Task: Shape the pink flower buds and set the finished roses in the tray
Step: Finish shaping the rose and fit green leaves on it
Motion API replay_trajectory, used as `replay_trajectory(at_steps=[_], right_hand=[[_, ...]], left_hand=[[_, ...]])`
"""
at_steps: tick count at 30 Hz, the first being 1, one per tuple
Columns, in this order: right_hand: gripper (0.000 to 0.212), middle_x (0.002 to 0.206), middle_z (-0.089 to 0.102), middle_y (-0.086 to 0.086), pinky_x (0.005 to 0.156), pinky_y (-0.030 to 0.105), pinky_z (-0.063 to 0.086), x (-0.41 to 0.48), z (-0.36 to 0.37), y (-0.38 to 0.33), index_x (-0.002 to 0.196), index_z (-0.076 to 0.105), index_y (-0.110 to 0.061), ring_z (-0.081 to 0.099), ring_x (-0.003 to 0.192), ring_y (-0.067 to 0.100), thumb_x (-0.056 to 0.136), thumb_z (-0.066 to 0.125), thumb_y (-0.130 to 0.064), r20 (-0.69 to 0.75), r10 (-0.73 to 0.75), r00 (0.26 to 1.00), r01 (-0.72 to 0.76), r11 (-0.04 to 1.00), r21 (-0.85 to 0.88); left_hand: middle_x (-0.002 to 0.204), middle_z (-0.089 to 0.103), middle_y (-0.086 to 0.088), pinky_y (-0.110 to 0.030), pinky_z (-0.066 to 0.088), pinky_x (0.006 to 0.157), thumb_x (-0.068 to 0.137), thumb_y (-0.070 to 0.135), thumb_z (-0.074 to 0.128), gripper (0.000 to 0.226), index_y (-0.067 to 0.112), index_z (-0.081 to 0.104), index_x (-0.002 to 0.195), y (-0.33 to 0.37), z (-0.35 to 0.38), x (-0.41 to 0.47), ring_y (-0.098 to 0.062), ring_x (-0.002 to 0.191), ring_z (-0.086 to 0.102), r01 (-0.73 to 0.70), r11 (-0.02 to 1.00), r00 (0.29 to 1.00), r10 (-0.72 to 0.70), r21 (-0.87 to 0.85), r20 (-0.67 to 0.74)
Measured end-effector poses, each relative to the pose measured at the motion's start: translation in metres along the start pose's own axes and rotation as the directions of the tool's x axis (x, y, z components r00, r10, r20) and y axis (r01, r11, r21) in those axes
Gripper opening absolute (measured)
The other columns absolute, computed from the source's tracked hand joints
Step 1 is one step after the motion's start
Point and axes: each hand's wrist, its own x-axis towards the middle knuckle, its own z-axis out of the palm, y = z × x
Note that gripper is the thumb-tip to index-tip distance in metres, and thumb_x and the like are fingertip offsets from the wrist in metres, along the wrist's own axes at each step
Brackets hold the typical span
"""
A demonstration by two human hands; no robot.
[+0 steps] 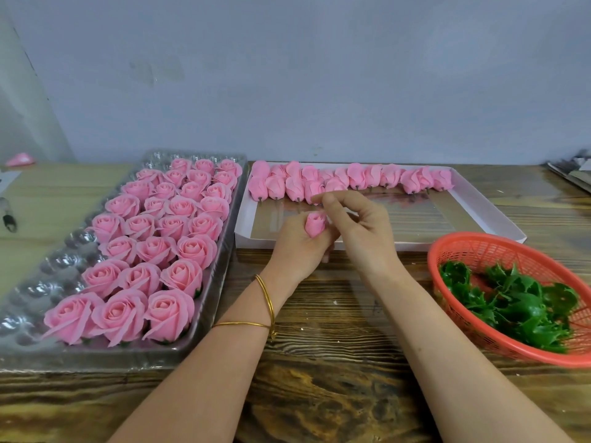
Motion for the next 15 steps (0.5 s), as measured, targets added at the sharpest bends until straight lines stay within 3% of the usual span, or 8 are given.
replay_trajectory(at_steps=[2, 4, 7, 10, 12, 13, 15], right_hand=[[0.026, 0.077, 0.07, -0.008, 0.06, 0.017, 0.052, 0.001, 0.006, 0.0, 0.083, 0.07, -0.021, 0.064, 0.068, 0.002, 0.098, 0.055, -0.006, 0.034, -0.027, 0.999, 0.029, 0.999, -0.037], [0.024, 0.08, 0.073, 0.008, 0.074, 0.016, 0.051, 0.001, 0.011, 0.0, 0.085, 0.071, -0.019, 0.063, 0.075, 0.005, 0.097, 0.056, -0.005, 0.077, -0.042, 0.996, 0.047, 0.996, -0.072], [0.029, 0.087, 0.071, 0.025, 0.08, 0.02, 0.05, 0.002, 0.014, -0.001, 0.075, 0.07, -0.02, 0.062, 0.078, 0.01, 0.097, 0.056, -0.006, 0.117, -0.031, 0.993, 0.039, 0.997, -0.07], [0.035, 0.092, 0.069, 0.031, 0.082, 0.03, 0.053, 0.004, 0.014, -0.004, 0.066, 0.066, -0.021, 0.067, 0.083, 0.023, 0.097, 0.057, -0.008, 0.152, -0.01, 0.988, 0.021, 0.997, -0.07], [0.037, 0.094, 0.068, 0.032, 0.075, 0.039, 0.054, 0.006, 0.013, -0.004, 0.062, 0.066, -0.023, 0.065, 0.091, 0.034, 0.097, 0.058, -0.012, 0.179, 0.008, 0.984, 0.007, 0.997, -0.083], [0.04, 0.094, 0.069, 0.029, 0.068, 0.039, 0.054, 0.007, 0.011, -0.003, 0.061, 0.065, -0.028, 0.067, 0.091, 0.032, 0.097, 0.058, -0.014, 0.198, 0.014, 0.98, 0.004, 0.996, -0.087], [0.038, 0.081, 0.074, 0.009, 0.06, 0.025, 0.051, 0.01, 0.01, 0.0, 0.066, 0.067, -0.034, 0.069, 0.078, 0.014, 0.098, 0.058, -0.016, 0.243, 0.021, 0.97, 0.003, 0.995, -0.097]], left_hand=[[0.058, 0.063, 0.011, -0.013, 0.041, 0.045, 0.093, 0.026, 0.055, 0.022, 0.024, 0.065, 0.074, 0.0, 0.0, 0.001, -0.001, 0.05, 0.057, -0.031, 0.999, 0.999, 0.032, 0.042, -0.003], [0.068, 0.066, 0.023, -0.008, 0.045, 0.054, 0.094, 0.02, 0.053, 0.025, 0.033, 0.063, 0.076, 0.003, -0.002, 0.001, 0.005, 0.067, 0.063, -0.053, 0.994, 0.998, 0.054, 0.091, -0.011], [0.075, 0.067, 0.025, -0.008, 0.048, 0.058, 0.095, 0.016, 0.05, 0.028, 0.033, 0.063, 0.077, 0.002, -0.004, 0.001, 0.007, 0.074, 0.064, -0.044, 0.997, 0.999, 0.046, 0.064, -0.017], [0.078, 0.071, 0.018, -0.011, 0.05, 0.06, 0.092, 0.019, 0.052, 0.028, 0.034, 0.069, 0.076, 0.0, -0.001, 0.002, 0.002, 0.075, 0.067, -0.036, 0.999, 0.999, 0.036, 0.0, -0.031], [0.078, 0.073, 0.012, -0.016, 0.053, 0.061, 0.087, 0.024, 0.054, 0.025, 0.04, 0.071, 0.078, 0.0, 0.0, 0.002, -0.003, 0.077, 0.069, -0.029, 0.998, 0.998, 0.026, -0.054, -0.052], [0.078, 0.073, 0.01, -0.018, 0.053, 0.061, 0.085, 0.027, 0.055, 0.023, 0.041, 0.071, 0.077, -0.001, 0.0, 0.002, -0.005, 0.077, 0.07, -0.022, 0.997, 0.998, 0.018, -0.069, -0.059], [0.073, 0.071, 0.011, -0.017, 0.052, 0.06, 0.083, 0.029, 0.054, 0.023, 0.041, 0.07, 0.074, -0.006, 0.0, 0.004, -0.004, 0.074, 0.069, -0.014, 0.998, 0.997, 0.009, -0.065, -0.079]])
